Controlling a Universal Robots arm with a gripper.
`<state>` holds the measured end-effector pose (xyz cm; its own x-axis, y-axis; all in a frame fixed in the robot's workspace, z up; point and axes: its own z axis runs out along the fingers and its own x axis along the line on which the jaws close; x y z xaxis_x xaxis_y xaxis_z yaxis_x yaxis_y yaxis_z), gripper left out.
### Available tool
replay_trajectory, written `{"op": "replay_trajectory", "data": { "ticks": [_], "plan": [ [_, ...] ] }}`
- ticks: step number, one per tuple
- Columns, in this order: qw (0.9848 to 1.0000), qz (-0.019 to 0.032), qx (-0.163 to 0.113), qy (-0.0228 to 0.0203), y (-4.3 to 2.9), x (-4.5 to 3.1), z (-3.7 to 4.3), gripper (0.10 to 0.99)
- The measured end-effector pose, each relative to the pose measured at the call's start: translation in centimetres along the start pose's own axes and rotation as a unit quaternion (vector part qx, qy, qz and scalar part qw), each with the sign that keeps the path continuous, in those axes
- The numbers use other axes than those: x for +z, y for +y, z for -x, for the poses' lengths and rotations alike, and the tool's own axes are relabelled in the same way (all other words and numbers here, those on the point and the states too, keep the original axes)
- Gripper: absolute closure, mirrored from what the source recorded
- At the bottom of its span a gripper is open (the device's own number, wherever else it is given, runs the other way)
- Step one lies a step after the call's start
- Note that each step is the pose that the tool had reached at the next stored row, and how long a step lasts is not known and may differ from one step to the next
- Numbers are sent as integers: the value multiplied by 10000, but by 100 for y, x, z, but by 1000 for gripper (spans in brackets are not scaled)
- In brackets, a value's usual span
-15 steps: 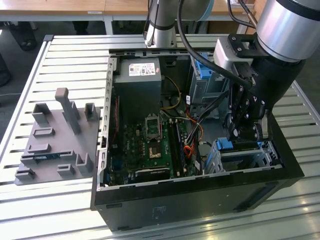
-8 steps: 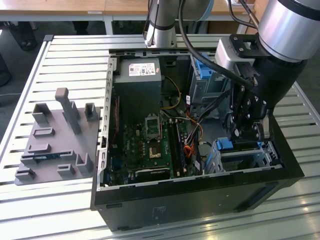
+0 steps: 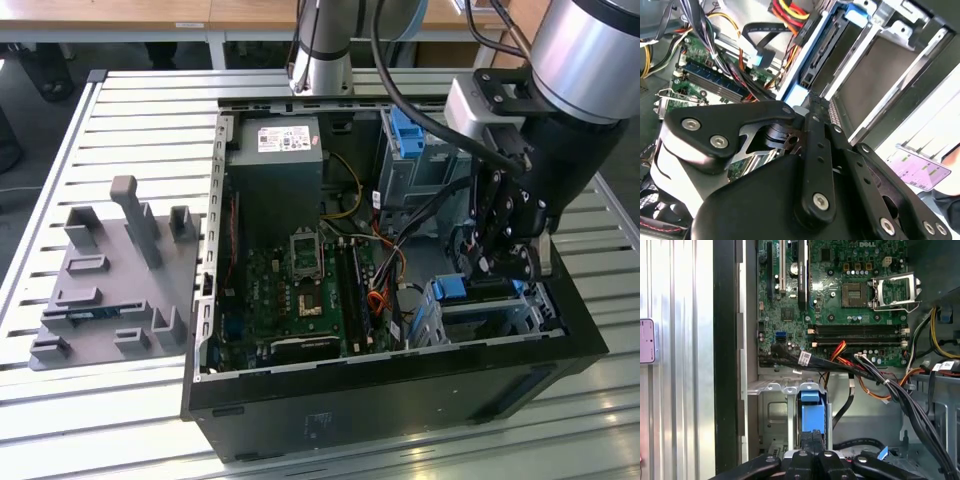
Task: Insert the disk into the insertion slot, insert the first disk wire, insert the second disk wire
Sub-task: 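Insert the first disk wire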
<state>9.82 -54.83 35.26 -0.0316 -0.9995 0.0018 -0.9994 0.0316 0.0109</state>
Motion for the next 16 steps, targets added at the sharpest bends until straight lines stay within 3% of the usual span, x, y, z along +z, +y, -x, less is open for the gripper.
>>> {"op": "replay_trajectory", "data": {
  "ticks": [7, 10, 16],
  "plan": [
    [10000, 5, 0, 1, -161, -2, 6, 980],
    [10000, 9, 0, 1, -171, -13, 6, 980],
    [10000, 10, 0, 1, -170, -107, 6, 980]
  ]
}}
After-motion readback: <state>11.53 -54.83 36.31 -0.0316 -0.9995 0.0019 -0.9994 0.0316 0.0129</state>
